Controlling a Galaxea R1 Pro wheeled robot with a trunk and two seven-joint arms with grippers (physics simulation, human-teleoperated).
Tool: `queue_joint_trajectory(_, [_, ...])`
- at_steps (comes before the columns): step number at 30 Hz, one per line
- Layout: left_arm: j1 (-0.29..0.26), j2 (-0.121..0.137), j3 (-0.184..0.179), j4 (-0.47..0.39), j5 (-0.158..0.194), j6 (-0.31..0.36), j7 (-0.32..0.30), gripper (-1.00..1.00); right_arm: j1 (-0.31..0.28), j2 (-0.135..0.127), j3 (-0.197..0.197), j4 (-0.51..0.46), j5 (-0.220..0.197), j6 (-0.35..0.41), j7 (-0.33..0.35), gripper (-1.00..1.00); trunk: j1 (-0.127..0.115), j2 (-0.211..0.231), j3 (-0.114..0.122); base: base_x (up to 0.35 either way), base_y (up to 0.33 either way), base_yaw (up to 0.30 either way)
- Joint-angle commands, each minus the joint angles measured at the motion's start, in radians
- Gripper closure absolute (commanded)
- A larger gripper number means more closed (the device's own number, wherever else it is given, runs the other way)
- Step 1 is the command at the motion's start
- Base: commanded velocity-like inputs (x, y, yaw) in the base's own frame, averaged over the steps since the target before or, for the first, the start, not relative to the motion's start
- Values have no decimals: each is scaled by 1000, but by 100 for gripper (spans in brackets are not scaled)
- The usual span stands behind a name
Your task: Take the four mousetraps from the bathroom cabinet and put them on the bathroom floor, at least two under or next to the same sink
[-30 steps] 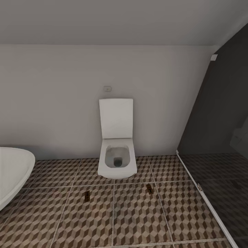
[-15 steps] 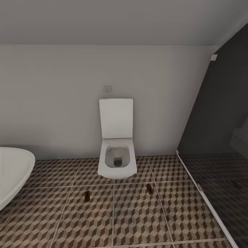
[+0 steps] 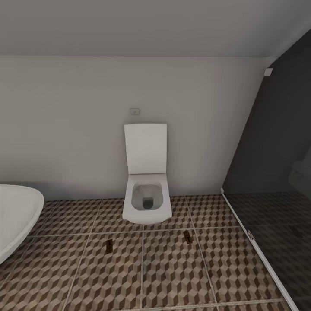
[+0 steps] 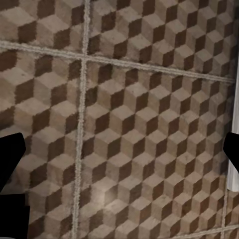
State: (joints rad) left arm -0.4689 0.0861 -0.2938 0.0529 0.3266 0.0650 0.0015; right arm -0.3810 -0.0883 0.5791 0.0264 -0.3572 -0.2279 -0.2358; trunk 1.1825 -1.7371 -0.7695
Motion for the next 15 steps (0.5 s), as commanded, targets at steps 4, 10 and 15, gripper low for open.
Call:
queue_joint_trajectory(4, [-1,0,-8,1,9,2,0,-100,-1,1,8,3,-8,-5,1,-100,0,0,-1,0,0,0])
queue_joint_trajectory(10, [-1,0,-8,1,9,2,0,-100,-1,1,8,3,-8,-5,0,-100,0,0,-1,0,0,0])
queue_joint_trajectory(15, [-1,0,-8,1,9,2,0,-100,-1,1,8,3,-8,-5,0,-100,0,0,-1,0,0,0])
